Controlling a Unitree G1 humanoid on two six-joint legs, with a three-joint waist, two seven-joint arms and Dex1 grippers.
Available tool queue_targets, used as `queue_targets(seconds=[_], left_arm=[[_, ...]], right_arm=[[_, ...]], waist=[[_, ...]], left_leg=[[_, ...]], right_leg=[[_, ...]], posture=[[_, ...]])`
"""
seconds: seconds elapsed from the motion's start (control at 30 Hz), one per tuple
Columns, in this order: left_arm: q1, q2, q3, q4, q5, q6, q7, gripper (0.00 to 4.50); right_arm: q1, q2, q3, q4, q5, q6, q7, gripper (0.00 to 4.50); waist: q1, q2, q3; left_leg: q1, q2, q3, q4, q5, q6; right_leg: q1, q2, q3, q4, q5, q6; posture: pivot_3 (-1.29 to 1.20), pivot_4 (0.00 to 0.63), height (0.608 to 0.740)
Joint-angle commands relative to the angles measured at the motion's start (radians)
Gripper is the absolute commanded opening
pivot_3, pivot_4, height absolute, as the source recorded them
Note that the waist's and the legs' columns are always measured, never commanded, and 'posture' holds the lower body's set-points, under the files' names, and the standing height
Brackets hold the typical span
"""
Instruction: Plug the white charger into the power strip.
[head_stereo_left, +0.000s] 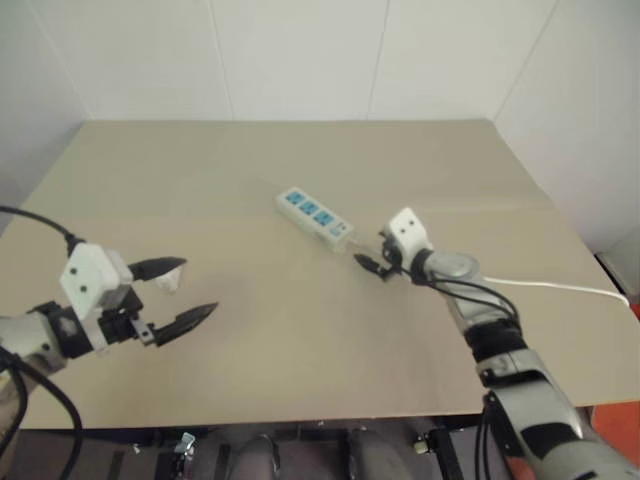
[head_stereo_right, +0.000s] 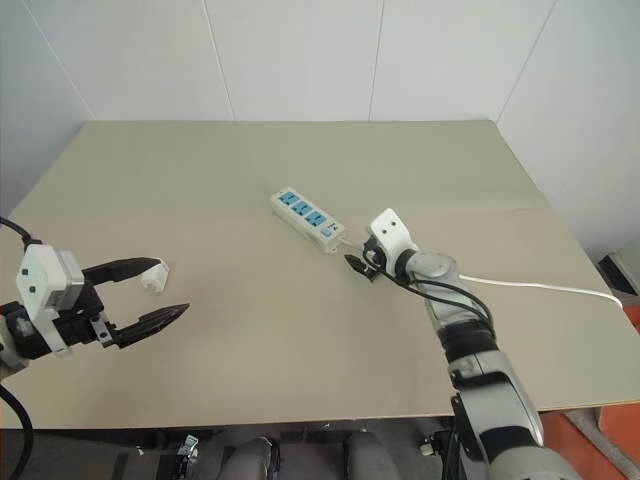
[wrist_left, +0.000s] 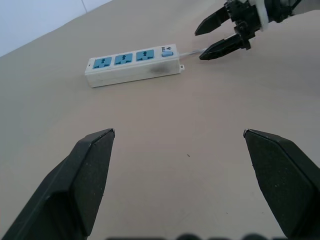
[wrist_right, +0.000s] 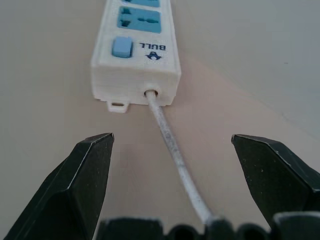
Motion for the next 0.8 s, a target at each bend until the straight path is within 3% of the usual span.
queue_targets(seconds=[0.03,0.13,0.2,0.47,0.63,0.8], left_arm=[[0.003,-0.006,0.009,-0.032,0.005,-0.03,0.011,4.5],[0.001,-0.015,0.005,-0.034,0.013,-0.037,0.027,4.5],[0.001,-0.017,0.002,-0.033,0.016,-0.041,0.029,4.5],[-0.001,-0.007,-0.003,-0.028,0.017,-0.047,0.017,4.5],[-0.033,0.003,-0.033,-0.011,0.014,-0.047,0.006,4.5],[-0.055,0.007,-0.058,0.007,0.019,-0.044,-0.001,4.5]], right_arm=[[-0.057,0.015,0.01,0.126,-0.038,-0.026,-0.008,4.3],[-0.091,0.036,0.006,0.219,-0.036,-0.036,0.018,3.58],[-0.103,0.043,-0.001,0.249,-0.034,-0.048,0.023,2.84],[-0.015,0.022,0.007,0.047,-0.002,0.012,0.151,0.08],[0.145,-0.036,0.007,-0.314,0.045,0.128,0.226,0.03],[0.428,-0.13,-0.029,-0.779,0.162,0.236,0.293,0.03]], waist=[[0.0,0.0,0.0],[-0.003,0.0,0.0],[-0.003,0.0,0.0],[-0.005,0.0,0.0],[0.0,0.0,0.0],[0.013,0.0,0.0]], left_leg=[[-0.001,0.0,0.0,0.0,0.0,0.0],[0.001,0.0,0.0,0.0,0.0,0.0],[0.005,0.0,0.0,0.0,0.0,0.0],[0.007,0.0,-0.001,0.0,0.0,0.0],[0.004,0.0,-0.001,-0.001,0.0,0.001],[0.001,0.0,-0.001,-0.001,-0.001,0.001]], right_leg=[[0.0,0.0,0.0,0.0,0.0,0.0],[0.001,-0.001,0.0,0.0,0.0,0.0],[0.005,0.0,0.0,0.0,0.0,0.0],[0.007,0.0,0.0,0.0,0.0,0.0],[0.004,0.0,0.0,0.001,0.0,0.0],[0.001,0.0,-0.001,0.0,0.0,0.0]], posture=[[0.0,0.15,0.74],[0.0,0.15,0.74],[0.0,0.15,0.74],[0.0,0.15,0.74],[0.0,0.15,0.74],[0.0,0.15,0.74]])
